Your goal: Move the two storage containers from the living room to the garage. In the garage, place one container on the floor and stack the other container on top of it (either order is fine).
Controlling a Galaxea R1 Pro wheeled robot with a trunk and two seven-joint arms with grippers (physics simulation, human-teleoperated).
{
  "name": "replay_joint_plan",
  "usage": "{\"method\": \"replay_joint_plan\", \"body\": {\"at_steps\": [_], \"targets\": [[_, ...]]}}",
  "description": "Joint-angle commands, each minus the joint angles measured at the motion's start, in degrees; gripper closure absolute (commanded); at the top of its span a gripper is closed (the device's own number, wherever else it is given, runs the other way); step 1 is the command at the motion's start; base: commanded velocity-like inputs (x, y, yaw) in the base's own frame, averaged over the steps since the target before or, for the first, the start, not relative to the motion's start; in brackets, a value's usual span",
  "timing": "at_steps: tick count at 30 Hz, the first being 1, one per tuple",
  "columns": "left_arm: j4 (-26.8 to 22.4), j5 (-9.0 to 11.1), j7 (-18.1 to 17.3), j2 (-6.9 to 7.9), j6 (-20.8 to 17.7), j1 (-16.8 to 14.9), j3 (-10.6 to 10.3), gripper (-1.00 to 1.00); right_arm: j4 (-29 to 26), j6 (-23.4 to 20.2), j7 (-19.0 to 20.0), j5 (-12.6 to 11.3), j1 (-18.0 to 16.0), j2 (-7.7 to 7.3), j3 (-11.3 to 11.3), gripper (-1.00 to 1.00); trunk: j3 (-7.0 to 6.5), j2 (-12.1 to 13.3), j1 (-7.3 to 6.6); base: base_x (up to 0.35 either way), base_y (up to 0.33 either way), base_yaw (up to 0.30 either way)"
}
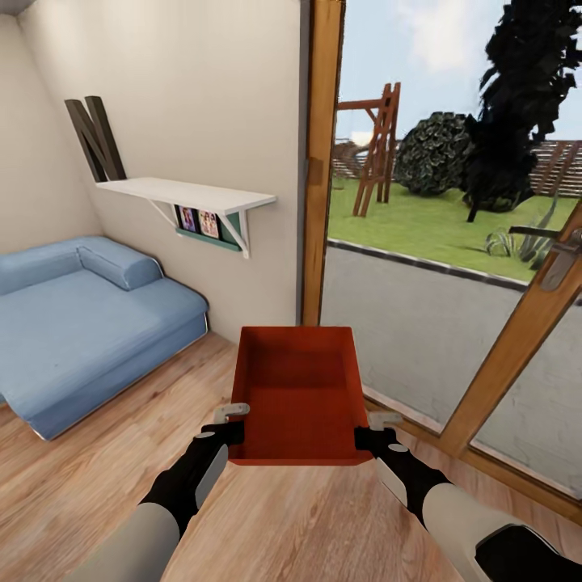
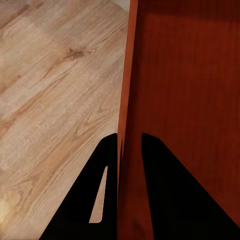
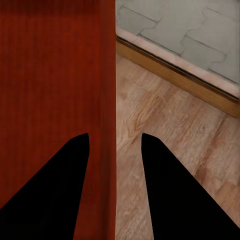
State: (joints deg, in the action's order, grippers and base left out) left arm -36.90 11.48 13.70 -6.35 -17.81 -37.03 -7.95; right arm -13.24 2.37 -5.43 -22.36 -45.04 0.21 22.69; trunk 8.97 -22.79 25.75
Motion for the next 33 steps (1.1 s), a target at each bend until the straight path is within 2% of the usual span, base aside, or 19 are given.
{"method": "replay_joint_plan", "body": {"at_steps": [1,33], "targets": [[-0.27,-0.85,0.89,0.11,-0.12,-0.06,2.06,1.00,0.06,0.18,0.51,-1.37,-0.04,-0.03,-0.02,1.00,0.03,-0.12,0.04,0.000,0.000,0.000],[-0.27,-0.85,0.89,0.11,-0.12,-0.06,2.06,1.00,0.06,0.18,0.51,-1.28,-0.04,-0.03,0.07,1.00,-2.83,-0.12,0.04,0.000,0.000,0.000]]}}
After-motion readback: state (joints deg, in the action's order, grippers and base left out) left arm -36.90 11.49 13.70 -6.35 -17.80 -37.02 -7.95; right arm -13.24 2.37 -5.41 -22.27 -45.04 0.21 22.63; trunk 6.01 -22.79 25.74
